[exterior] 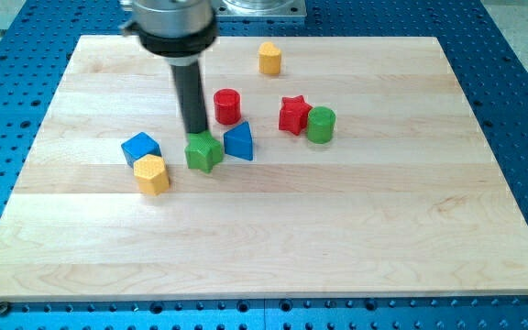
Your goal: Make a group of red blocks and yellow blocks towards the center top of the board
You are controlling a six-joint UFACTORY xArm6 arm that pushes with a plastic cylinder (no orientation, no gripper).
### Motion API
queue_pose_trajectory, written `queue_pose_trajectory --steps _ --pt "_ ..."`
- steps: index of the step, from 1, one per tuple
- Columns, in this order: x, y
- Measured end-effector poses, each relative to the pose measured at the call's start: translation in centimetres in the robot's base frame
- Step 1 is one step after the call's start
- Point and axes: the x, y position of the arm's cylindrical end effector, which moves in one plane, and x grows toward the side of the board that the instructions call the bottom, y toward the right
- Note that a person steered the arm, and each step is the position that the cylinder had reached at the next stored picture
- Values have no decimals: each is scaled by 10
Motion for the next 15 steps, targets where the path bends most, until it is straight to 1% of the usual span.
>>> queue_pose_trajectory --steps 1,2,3,4,5,6,7,8,9,10,11,12,13,14,15 --pt "-11 57" --pt "-68 39" --pt "-17 38" --pt "-27 -12" --pt "-91 3" --pt "-96 14" --pt "-51 46" --pt "-18 89" --pt "-5 108" --pt "11 149" --pt "-33 154" --pt "-89 124" --pt "-26 146" --pt "-18 123" --pt "-80 99"
